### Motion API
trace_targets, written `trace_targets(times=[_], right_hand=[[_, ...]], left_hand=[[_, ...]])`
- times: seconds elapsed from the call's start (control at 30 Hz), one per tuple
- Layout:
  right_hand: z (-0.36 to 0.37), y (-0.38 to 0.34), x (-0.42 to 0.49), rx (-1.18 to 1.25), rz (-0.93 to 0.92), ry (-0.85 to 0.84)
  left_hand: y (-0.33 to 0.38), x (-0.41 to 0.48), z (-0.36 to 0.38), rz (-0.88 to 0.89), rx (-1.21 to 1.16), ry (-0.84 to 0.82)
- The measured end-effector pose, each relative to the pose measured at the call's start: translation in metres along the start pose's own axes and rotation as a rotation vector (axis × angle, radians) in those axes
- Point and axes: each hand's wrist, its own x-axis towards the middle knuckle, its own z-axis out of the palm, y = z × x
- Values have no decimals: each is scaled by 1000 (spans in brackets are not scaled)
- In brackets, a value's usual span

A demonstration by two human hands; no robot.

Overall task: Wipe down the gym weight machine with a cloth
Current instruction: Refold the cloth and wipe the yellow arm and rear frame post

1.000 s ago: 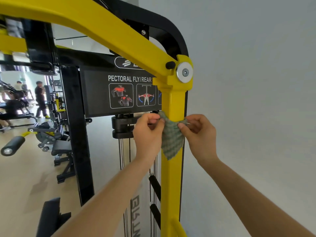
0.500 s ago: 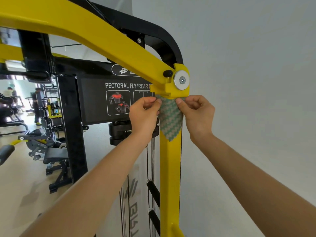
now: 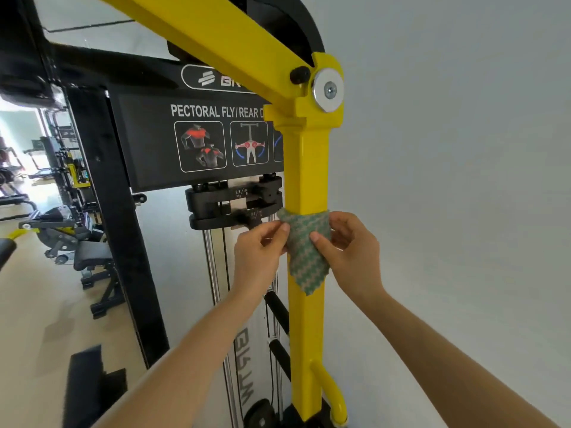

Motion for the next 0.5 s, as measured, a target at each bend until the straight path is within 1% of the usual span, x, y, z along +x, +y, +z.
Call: trace_targets(times=[0.1, 0.27, 0.4, 0.5], right_hand=[[-2, 26, -26, -48, 39, -52], [-2, 63, -62, -84, 117, -102], [-2, 91, -90, -92, 184, -138], [-3, 111, -112, -92, 256, -177]], left_hand=[[-25, -22, 0, -104, 26, -2], [-61, -50, 1, -207, 116, -5], [-92, -75, 10, -326, 86, 2], [-122, -99, 18, -485, -10, 26]])
